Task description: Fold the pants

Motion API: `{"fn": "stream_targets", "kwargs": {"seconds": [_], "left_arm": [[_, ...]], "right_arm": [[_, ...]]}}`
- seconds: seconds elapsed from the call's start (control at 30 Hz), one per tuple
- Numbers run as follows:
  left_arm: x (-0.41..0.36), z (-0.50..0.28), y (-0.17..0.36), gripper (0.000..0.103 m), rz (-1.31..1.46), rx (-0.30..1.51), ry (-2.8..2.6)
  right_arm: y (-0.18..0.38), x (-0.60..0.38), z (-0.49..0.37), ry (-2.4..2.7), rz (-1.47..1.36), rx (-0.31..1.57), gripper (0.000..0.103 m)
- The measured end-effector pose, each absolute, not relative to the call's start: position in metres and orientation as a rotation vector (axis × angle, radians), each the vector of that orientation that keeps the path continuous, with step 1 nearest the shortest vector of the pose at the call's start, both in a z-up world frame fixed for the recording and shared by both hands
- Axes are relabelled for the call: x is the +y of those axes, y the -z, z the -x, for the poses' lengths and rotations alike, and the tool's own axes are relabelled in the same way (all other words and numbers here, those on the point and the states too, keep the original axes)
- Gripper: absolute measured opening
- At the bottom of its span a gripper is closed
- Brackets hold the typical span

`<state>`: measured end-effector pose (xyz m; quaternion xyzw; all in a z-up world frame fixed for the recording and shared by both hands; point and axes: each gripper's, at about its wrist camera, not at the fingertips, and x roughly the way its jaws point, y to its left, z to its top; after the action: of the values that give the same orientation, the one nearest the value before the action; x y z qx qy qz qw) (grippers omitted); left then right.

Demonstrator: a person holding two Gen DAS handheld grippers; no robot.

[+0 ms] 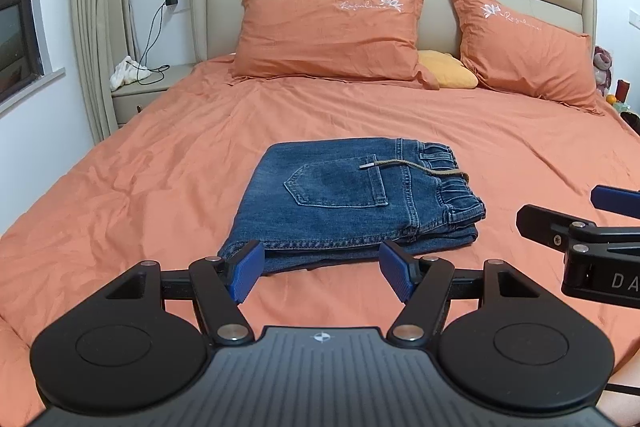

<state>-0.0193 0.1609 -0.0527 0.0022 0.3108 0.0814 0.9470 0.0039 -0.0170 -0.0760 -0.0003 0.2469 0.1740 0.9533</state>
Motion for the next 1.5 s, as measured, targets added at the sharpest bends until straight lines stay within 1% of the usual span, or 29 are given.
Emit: {"fn": "stream_targets", "kwargs": {"seconds": [1.5], "left_arm": [[0.149,0.018,0.045,0.078,-0.057,0.642,-0.157]], "right_arm": [[0.076,-0.035,0.005,-0.369,-0.057,0.525,0.091]]}}
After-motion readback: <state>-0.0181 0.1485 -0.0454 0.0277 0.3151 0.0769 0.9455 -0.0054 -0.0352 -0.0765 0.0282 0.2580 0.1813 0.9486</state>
